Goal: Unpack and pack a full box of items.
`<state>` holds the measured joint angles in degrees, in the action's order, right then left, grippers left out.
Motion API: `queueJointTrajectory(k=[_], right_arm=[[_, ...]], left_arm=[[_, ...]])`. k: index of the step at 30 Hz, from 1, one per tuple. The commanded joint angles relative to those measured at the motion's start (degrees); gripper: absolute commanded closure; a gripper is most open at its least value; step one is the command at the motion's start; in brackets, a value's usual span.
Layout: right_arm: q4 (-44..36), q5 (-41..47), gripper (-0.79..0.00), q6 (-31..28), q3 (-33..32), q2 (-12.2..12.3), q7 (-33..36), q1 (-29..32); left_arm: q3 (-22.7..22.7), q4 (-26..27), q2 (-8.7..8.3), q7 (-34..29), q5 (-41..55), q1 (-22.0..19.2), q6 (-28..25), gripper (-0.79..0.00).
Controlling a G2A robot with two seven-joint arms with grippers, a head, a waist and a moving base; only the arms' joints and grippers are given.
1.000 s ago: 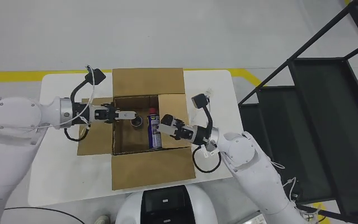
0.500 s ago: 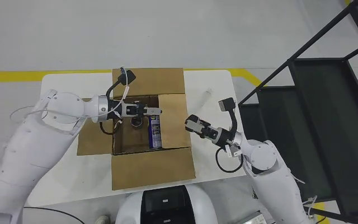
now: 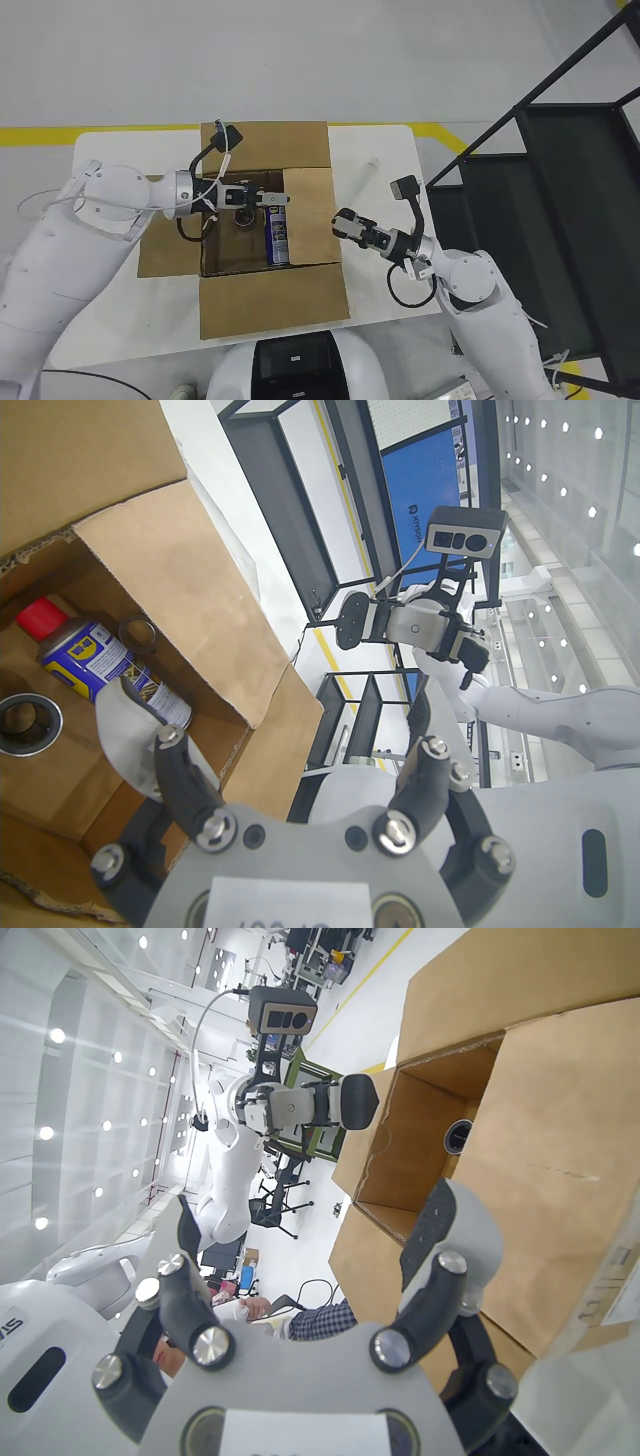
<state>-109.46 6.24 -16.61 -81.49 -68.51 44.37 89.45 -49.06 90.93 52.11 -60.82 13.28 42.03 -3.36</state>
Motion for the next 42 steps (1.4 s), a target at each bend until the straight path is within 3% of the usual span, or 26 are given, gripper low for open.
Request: queueJointTrajectory(k=[1,4,12,21,30,42], right_arm=[[-0.1,0.9,-0.785,0.4,0.2,0.1,0.5,0.1],[-0.1,1.6,-0.785,1.4,0.5,0.3,2.9,0.0],[-0.8,1.9,-0.785,2.9,1.8,0.9,6.9,0.6],[-0.4,2.1,-0.785,2.9,2.1,1.4,7.5,1.0],[-0.6,1.9,-0.785,2.4,3.9,1.7,8.2,0.7],[-3.1,1.4,-0.785,1.2,5.5,2.2,9.1,1.0]], left_arm=[[1.4,-2.2,0.85,0.1,3.4,-0.5,0.8,-0.785],[4.9,-8.0,2.93,-0.3,7.2,-3.0,-2.6,-0.785],[15.4,-27.9,10.64,3.2,12.1,-10.0,-8.9,-0.785],[19.6,-39.5,16.68,5.5,13.5,-13.3,-14.2,-0.785],[20.1,-43.2,20.28,3.2,15.7,-14.7,-19.5,-0.785],[16.5,-37.7,20.46,0.1,16.1,-13.7,-22.5,-0.785]])
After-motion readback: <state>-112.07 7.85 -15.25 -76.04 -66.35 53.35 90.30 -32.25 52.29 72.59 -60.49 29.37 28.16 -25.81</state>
